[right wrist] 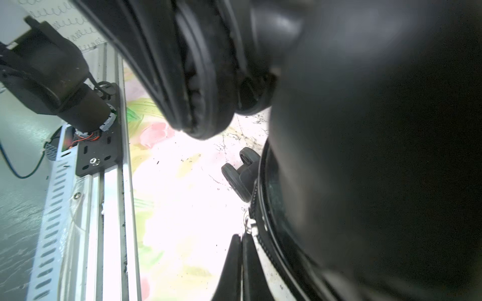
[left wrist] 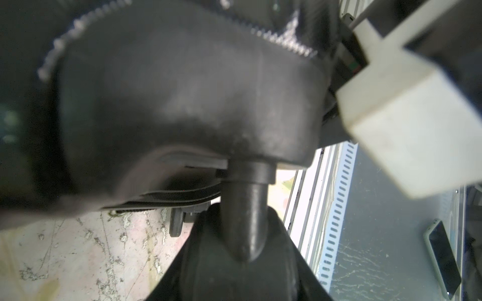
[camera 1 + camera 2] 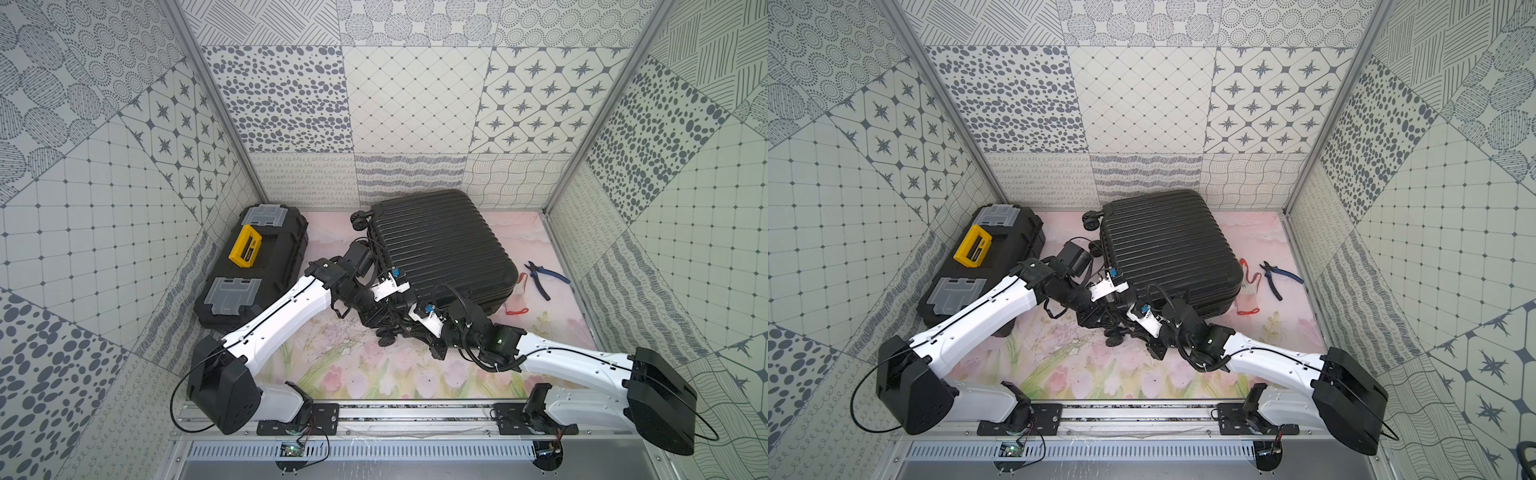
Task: Close the suitcase zippers
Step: Zip the zipper on the suitcase, then place the suitcase at the center of the board.
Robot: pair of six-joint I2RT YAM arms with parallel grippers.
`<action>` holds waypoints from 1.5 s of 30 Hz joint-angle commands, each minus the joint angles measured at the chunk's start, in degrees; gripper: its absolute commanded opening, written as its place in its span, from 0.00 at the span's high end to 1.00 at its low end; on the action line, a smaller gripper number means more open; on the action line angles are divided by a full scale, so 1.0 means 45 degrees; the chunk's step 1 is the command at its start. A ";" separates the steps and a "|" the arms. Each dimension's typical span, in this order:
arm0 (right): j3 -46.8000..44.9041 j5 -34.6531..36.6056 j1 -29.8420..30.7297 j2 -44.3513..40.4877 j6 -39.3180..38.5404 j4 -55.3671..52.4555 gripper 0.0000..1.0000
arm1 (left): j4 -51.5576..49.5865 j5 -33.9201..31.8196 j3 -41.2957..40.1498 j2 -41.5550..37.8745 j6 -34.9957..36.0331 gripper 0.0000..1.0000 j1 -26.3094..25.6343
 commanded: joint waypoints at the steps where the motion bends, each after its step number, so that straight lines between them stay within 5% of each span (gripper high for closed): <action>1: -0.0013 0.0031 0.1021 0.0313 0.0482 0.2972 0.97 | 0.3348 0.2780 -0.0077 0.0027 -0.2318 1.00 -0.0556; 13: -0.0535 0.4951 0.2443 0.2128 0.3249 0.7646 0.95 | 0.4609 0.3614 -0.0723 0.0066 -0.3433 1.00 -0.1111; 22: -0.0665 0.9020 0.2979 0.3301 0.4678 0.8705 0.86 | 0.3598 0.3088 -0.1116 -0.0015 -0.2239 1.00 -0.1086; 32: -0.1345 0.9256 0.2959 0.1747 0.4320 0.6207 0.74 | 0.1646 0.1838 -0.1100 0.0087 -0.0170 1.00 0.0231; 38: -0.2027 0.8623 0.2959 -0.0869 0.3862 0.3264 0.53 | 0.1193 0.1236 -0.1013 0.0211 0.0551 0.99 0.0965; 42: -0.2186 0.8272 0.2941 -0.3048 0.3005 0.0707 0.40 | 0.0718 0.1006 -0.0854 0.0407 0.1085 0.95 0.1160; 45: -0.1832 0.7756 0.2744 -0.4435 0.2166 -0.1328 0.33 | 0.0362 0.0931 -0.0769 0.0427 0.1440 0.82 0.1204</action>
